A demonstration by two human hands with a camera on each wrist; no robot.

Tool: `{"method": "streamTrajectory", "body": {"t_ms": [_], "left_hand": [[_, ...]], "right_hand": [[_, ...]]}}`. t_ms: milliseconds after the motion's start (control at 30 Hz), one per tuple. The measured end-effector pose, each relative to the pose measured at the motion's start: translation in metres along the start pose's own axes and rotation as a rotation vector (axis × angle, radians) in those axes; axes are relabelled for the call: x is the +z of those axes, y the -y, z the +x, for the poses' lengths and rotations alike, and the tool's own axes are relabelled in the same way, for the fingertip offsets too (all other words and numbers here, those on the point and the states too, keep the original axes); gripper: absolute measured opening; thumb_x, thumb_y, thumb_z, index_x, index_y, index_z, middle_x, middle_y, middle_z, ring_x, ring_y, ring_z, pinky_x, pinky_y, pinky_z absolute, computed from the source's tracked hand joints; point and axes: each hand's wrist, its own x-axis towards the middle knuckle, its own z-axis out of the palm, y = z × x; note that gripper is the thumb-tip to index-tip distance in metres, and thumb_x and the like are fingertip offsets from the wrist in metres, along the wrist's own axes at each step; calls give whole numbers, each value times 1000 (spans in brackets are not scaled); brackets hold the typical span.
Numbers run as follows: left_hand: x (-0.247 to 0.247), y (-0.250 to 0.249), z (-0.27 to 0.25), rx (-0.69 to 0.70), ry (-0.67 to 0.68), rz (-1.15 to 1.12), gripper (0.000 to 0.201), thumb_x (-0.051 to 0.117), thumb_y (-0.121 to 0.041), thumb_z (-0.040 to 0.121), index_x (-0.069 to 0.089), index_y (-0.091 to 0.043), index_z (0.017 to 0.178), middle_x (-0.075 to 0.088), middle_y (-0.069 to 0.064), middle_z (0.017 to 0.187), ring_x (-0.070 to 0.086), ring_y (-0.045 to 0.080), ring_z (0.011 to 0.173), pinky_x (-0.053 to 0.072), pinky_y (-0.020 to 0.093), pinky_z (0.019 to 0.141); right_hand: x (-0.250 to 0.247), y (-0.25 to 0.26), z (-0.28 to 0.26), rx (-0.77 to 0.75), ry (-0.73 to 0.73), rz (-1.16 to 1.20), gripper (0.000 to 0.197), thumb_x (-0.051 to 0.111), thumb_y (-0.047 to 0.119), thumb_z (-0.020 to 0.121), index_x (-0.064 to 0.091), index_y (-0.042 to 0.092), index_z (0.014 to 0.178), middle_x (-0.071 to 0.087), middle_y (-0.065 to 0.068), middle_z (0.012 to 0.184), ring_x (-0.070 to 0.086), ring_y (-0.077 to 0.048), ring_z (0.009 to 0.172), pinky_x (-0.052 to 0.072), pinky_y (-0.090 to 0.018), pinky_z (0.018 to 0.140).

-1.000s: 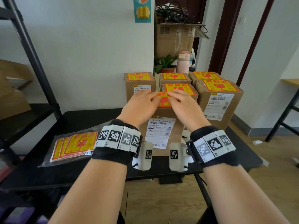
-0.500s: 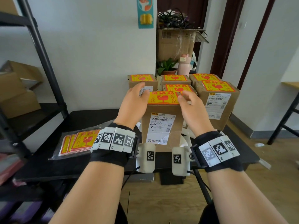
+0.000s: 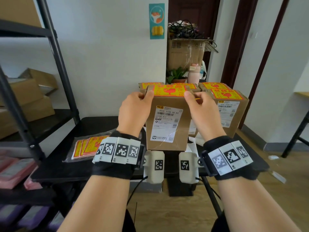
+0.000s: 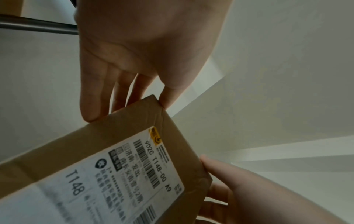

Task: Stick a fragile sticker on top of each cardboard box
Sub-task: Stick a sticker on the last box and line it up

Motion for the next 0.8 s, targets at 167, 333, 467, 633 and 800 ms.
{"method": "streamTrajectory", "body": {"t_ms": [167, 333, 467, 633, 800], "left_hand": [[-38, -12, 18, 50, -134, -120, 35, 47, -58, 88, 63, -27, 92, 67, -7, 85, 66, 17, 84, 58, 43, 79], [-68, -5, 43, 68, -204, -149, 25, 48, -50, 92, 62, -30, 94, 70, -5, 91, 66, 15, 88, 57, 43, 83], [-81, 18, 64, 38, -200, -105, 33, 44, -44, 95, 65, -23, 109, 70, -3, 95, 65, 16, 88, 53, 33, 77], [-84, 54, 91, -3, -243, 3, 32, 42, -39, 98, 66, -19, 89, 62, -4, 74, 56, 13, 67, 39, 26, 58], [-76, 87, 120, -44, -249, -6, 32, 38, -38, 101, 64, -19, 97, 65, -3, 80, 59, 11, 71, 41, 24, 57]], "right_hand": [[9, 38, 9, -152, -9, 73, 40, 50, 54, 93, 58, 23, 117, 61, 14, 102, 55, 2, 91, 42, -16, 74], [46, 61, 28, -199, 84, 150, 39, 58, 46, 91, 57, 23, 122, 64, 9, 111, 60, -6, 101, 50, -24, 82], [87, 59, 39, -220, 197, 175, 26, 54, 32, 95, 62, 27, 119, 67, 11, 109, 63, -7, 101, 55, -39, 90], [136, 53, 56, -229, 280, 204, 26, 50, 18, 93, 69, 26, 108, 69, 7, 94, 64, -12, 91, 55, -43, 88], [176, 48, 75, -219, 373, 136, 24, 53, 12, 94, 67, 19, 112, 68, 0, 101, 63, -14, 93, 51, -36, 88]]}}
